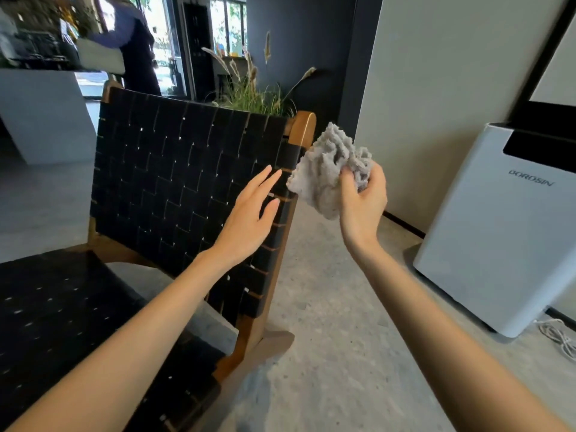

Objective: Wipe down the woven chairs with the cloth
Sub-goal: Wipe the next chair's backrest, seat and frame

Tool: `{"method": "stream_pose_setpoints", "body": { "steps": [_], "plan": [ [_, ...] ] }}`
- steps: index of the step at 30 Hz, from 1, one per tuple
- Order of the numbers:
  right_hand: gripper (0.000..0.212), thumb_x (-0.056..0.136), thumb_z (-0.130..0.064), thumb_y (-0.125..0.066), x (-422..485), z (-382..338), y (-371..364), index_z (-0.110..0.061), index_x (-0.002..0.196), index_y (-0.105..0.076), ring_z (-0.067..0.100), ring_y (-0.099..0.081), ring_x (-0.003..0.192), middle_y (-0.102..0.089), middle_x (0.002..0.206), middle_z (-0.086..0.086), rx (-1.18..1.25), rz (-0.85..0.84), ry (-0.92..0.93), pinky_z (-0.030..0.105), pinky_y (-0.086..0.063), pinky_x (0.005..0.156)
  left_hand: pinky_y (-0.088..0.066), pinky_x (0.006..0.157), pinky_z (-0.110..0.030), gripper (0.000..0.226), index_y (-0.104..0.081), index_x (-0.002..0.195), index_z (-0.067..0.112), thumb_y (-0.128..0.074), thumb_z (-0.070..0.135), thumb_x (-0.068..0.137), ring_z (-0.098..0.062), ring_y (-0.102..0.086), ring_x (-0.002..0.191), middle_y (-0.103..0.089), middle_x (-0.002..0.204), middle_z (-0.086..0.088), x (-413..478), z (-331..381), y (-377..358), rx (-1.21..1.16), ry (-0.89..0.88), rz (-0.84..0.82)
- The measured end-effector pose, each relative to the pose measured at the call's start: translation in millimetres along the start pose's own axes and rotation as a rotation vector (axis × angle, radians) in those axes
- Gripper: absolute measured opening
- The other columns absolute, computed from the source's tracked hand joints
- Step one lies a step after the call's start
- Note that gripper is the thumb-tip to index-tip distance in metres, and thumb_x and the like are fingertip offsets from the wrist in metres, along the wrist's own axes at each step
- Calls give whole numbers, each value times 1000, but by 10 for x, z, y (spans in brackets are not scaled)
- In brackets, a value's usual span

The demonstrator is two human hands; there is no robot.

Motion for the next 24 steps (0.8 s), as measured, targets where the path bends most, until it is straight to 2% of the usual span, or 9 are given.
{"method": "stream_pose_setpoints", "body": {
  "steps": [2,5,7,9,11,14,18,21,24],
  "plan": [
    [26,96,-20,-54,105,-111,-221,-13,121,-55,1,-49,99,-52,108,-6,-46,5,121,8,-39,84,-17,116,-31,59,-15,151,29,-42,16,100,-3,-11,142,-11,158,13,56,-94,-12,-26,80,-91],
    [36,93,-25,-58,312,-176,-557,-12,126,-54,17,-42,110,-50,118,5,-142,-2,223,10,-30,87,-14,111,-22,64,-12,151,29,-40,5,99,-4,-8,143,-3,158,16,105,-231,-30,-41,137,-214],
    [43,91,-28,-62,414,-125,-783,-13,130,-50,18,-40,117,-46,126,7,-177,-100,215,21,-34,97,-12,105,-17,68,-8,151,29,-39,0,98,-3,-5,143,3,157,18,118,-310,-50,-58,157,-285],
    [46,92,-26,-61,434,-53,-909,-10,132,-45,17,-46,118,-48,127,6,-121,-165,214,34,-42,102,-11,107,-19,71,-6,150,30,-37,-3,97,-4,-2,143,7,156,20,123,-347,-78,-79,174,-325],
    [48,95,-28,-57,410,3,-929,-9,136,-41,14,-49,119,-49,130,6,-86,-160,224,32,-43,102,-11,110,-19,73,-6,150,29,-36,-7,95,-4,-1,142,8,156,20,114,-354,-113,-107,183,-325],
    [53,96,-30,-54,354,80,-917,-11,142,-36,13,-47,126,-48,138,5,-87,-149,255,25,-38,106,-10,96,2,73,-10,150,25,-34,-14,93,9,-1,132,4,157,18,-10,-366,-168,-112,185,-254],
    [55,98,-26,-52,160,251,-887,-11,147,-31,12,-40,133,-44,144,3,-77,-190,249,24,-31,111,-9,91,10,72,-13,150,25,-39,-11,93,10,-5,130,0,156,19,-352,-479,-237,11,174,-231],
    [58,99,-25,-50,-142,505,-824,-13,150,-25,5,-36,135,-40,148,2,-70,-239,188,13,-26,110,-12,103,-7,71,-14,149,30,-45,-3,95,8,-7,133,0,156,21,-657,-641,-238,77,204,-271],
    [58,100,-25,-47,-599,811,-768,-18,151,-20,13,-28,142,-31,155,5,-84,-269,154,34,-24,118,-19,109,-18,70,-16,149,32,-49,3,95,6,-9,134,-2,156,19,-986,-836,-175,179,240,-278]
  ]
}}
Point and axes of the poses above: each hand's wrist, its own x-axis towards the middle knuckle, its own y-axis out of the back of the hand, z = x × y, the point moved 6 cm from there along x, towards the middle knuckle
